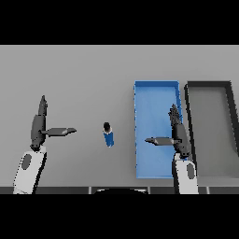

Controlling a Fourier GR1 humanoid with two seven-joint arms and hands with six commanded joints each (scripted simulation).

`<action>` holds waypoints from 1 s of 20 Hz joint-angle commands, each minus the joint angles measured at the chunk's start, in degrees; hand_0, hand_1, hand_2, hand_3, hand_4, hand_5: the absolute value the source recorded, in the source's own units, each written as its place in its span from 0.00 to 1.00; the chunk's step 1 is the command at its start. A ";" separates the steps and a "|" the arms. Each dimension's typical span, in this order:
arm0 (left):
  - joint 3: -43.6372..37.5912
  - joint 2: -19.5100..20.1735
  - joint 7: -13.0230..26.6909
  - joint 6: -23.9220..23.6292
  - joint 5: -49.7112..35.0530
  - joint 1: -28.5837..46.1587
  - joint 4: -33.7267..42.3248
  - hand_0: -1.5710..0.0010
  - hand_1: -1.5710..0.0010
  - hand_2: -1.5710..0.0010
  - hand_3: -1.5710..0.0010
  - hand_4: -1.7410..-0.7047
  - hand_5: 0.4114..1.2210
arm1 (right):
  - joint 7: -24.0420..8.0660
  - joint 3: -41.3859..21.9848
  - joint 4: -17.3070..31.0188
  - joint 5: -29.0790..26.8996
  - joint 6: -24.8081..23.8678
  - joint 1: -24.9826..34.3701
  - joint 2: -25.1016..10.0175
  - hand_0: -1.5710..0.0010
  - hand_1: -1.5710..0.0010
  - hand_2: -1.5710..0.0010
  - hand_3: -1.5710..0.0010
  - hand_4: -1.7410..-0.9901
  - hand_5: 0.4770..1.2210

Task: Pick up the blue pipe and place it into the blue bin.

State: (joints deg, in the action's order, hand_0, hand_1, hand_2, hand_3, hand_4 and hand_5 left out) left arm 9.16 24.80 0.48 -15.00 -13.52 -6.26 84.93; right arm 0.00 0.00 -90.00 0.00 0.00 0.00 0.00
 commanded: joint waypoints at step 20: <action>9.06 11.32 -7.06 22.43 0.24 4.24 6.13 1.00 1.00 1.00 1.00 0.69 0.19 | 5.73 -3.67 -5.83 5.62 5.55 -4.44 -9.01 1.00 1.00 1.00 1.00 0.69 0.16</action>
State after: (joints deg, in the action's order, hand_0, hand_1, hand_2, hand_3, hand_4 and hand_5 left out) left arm 18.23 36.12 -6.57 7.46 -13.26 -2.01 91.06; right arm 5.90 -3.66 -95.83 5.61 5.56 -4.47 -9.03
